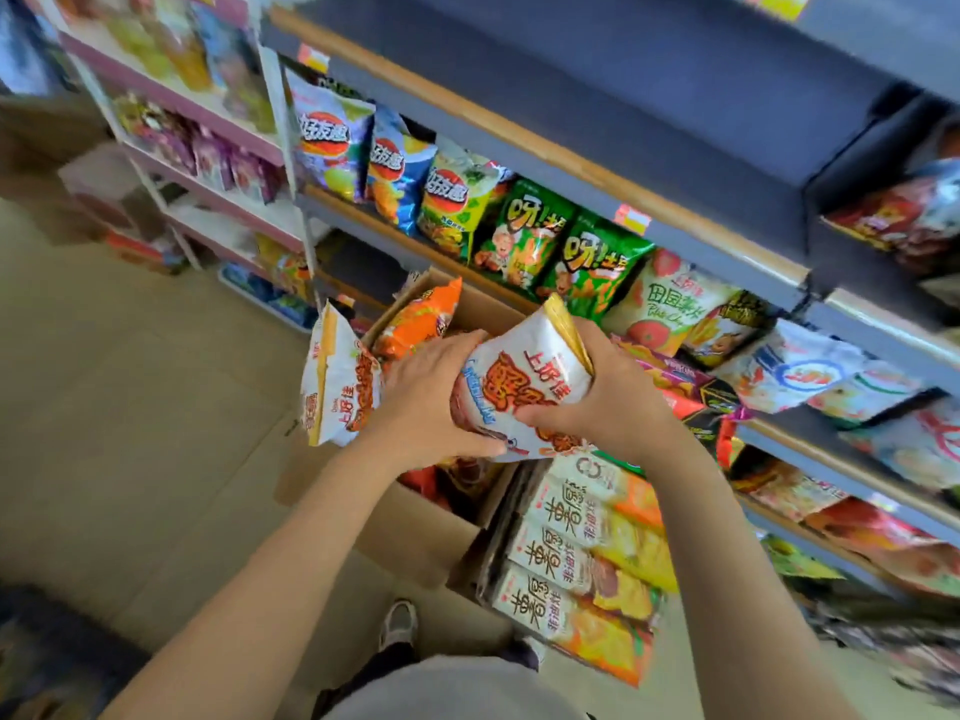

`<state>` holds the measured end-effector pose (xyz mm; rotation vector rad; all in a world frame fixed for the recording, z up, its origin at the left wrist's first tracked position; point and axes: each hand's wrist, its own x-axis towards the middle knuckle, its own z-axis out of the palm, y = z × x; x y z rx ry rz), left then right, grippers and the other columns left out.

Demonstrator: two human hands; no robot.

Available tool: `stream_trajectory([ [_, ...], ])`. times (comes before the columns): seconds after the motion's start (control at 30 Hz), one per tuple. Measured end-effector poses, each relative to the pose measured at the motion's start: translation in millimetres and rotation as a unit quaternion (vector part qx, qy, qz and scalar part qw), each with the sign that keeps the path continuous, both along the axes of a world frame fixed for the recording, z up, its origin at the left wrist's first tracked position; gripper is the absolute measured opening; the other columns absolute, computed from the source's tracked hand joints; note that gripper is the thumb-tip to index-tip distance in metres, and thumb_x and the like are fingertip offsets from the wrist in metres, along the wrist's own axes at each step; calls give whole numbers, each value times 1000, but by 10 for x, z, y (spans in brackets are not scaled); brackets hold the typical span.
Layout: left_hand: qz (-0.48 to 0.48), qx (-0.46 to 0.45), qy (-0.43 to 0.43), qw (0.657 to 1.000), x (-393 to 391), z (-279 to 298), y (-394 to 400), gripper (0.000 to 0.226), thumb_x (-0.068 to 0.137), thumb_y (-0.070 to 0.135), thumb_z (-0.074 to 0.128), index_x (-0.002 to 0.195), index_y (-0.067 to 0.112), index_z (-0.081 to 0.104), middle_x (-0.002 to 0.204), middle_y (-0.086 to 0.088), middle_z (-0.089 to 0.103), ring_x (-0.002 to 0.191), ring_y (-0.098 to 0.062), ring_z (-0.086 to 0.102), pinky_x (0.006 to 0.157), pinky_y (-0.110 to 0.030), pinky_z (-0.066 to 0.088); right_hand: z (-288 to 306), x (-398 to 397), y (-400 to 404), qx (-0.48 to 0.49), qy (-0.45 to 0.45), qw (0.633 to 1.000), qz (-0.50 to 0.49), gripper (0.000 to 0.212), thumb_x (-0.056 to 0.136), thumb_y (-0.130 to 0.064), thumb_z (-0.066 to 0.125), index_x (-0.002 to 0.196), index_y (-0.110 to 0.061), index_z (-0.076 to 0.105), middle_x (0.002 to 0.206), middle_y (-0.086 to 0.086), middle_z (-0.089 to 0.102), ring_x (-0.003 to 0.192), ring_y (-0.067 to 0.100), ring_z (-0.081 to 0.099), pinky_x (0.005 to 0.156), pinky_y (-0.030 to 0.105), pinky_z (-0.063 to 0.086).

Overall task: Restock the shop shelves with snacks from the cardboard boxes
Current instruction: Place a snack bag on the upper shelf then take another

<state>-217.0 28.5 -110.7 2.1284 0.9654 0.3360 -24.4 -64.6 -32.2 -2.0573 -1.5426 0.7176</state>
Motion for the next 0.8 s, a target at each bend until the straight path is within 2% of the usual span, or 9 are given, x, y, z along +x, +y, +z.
stream_trajectory([
  [0.1,-69,-85,-36,993,274,174,23,122,44,62,92,146,49,28,140,24,47,129,-3,47,105,-40,46,293,220,-218,-10,14,1000,-5,73,61,-43,92,110,-62,42,103,-26,63,90,-11,61,70,12,49],
  [0.17,-90,-111,-43,989,487,243,-1,114,42,59,94,140,47,37,127,28,55,115,6,55,96,-32,51,403,375,-380,-1,33,999,-35,72,64,-42,91,115,-59,44,104,-26,63,89,-16,60,69,8,48],
  [0.27,-59,-172,-74,981,854,333,-129,100,52,65,88,137,39,45,125,23,61,107,6,60,93,-26,52,379,653,-617,114,8,981,-160,74,77,-42,82,140,-40,44,127,-15,57,109,-10,55,91,20,48],
  [0.37,38,-271,-184,944,1256,285,-230,53,73,45,84,118,32,59,109,17,68,86,16,63,76,-7,50,296,874,-848,185,-35,944,-270,69,86,-42,75,144,-32,38,139,-10,49,125,-2,43,101,25,40],
  [0.47,40,-269,-193,943,1663,420,-336,75,68,80,68,128,35,59,122,22,62,116,0,58,102,-21,40,171,983,-1030,143,113,936,-300,59,87,-46,72,136,-38,39,123,-20,52,115,-7,52,94,19,44],
  [0.57,-43,-241,-153,957,2061,683,-472,65,93,69,44,140,25,45,121,18,44,112,-2,38,79,-10,21,88,1127,-1161,129,245,913,-299,64,87,-54,68,141,-30,42,126,-14,64,115,6,63,93,26,52],
  [0.67,-100,-262,-177,943,2401,860,-558,96,69,89,49,140,25,41,127,15,54,108,1,54,98,-19,37,196,1415,-1305,164,255,879,-367,52,88,-55,63,133,-33,51,120,-17,66,108,3,65,80,15,50],
  [0.73,-117,-257,-171,944,2615,875,-540,84,69,75,67,132,28,40,127,7,57,106,-1,60,97,-21,47,250,1668,-1390,165,238,870,-399,50,87,-62,61,129,-36,54,117,-21,65,104,-3,62,78,13,44],
  [0.8,-103,-212,-147,961,2867,884,-564,82,58,74,71,124,34,41,125,4,57,111,-11,59,99,-33,48,301,1937,-1410,164,225,869,-409,61,85,-66,61,135,-31,51,122,-16,64,109,2,61,84,20,44],
])
